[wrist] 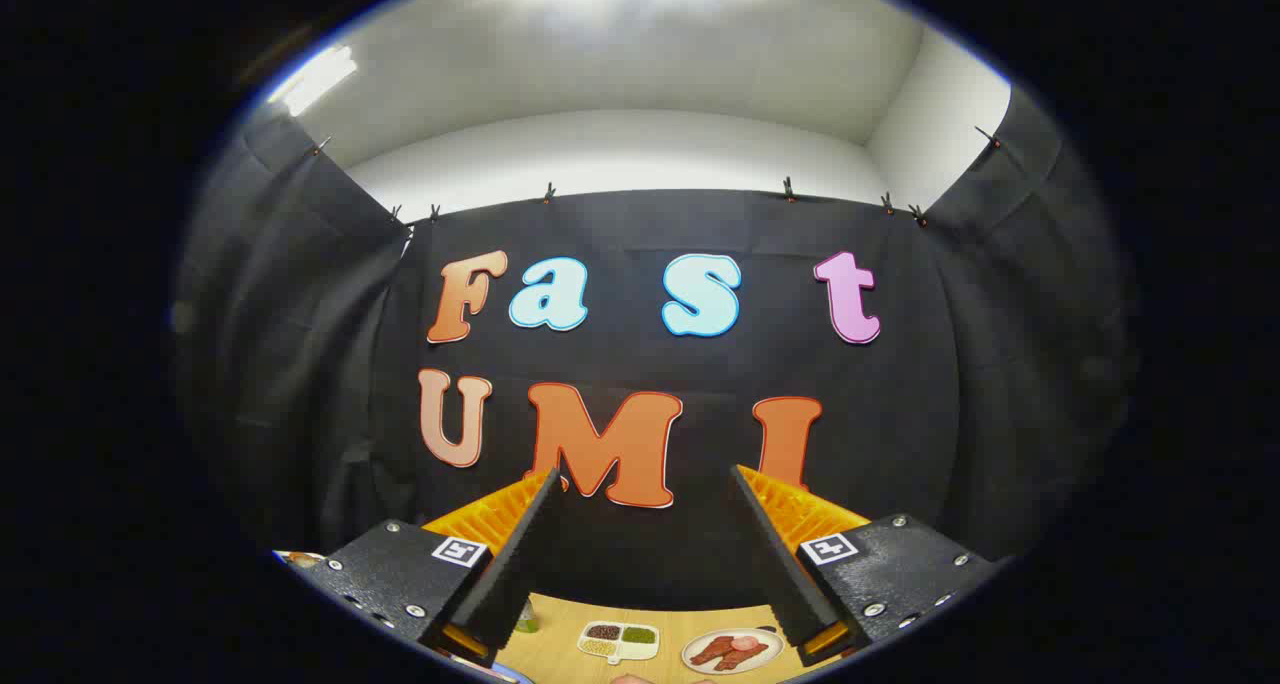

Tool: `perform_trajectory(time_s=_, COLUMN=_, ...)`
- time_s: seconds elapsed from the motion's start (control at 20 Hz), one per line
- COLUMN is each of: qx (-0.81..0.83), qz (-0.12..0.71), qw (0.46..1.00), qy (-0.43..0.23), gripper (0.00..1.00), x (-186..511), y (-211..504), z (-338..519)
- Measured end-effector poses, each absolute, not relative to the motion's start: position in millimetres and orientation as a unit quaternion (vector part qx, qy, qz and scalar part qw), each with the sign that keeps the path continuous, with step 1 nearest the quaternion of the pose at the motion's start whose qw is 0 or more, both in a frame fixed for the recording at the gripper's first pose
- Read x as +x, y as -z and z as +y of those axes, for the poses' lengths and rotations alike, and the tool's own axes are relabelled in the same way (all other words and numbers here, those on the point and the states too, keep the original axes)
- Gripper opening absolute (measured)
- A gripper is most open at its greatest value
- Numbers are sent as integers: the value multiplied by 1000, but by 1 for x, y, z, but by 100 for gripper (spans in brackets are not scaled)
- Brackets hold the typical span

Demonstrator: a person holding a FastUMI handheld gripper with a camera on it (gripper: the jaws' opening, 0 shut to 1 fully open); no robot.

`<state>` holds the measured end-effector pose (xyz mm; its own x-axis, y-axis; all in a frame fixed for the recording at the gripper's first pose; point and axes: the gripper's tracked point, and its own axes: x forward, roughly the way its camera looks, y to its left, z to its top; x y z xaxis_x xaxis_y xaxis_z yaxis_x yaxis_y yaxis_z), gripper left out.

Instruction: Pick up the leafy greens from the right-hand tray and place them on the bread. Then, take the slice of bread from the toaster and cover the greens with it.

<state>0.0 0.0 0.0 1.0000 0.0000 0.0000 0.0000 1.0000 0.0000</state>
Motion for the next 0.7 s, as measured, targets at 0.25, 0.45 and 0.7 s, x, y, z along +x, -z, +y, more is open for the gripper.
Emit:
perform_trajectory(time_s=0.25, qx=-7, qz=18, qw=1000, qy=-3, gripper=98, x=0, y=13, z=12)
perform_trajectory(time_s=0.45, qx=-4, qz=35, qw=999, qy=2, gripper=98, x=-5, y=19, z=15)
perform_trajectory(time_s=0.7, qx=-15, qz=35, qw=999, qy=20, gripper=98, x=-10, y=17, z=7)
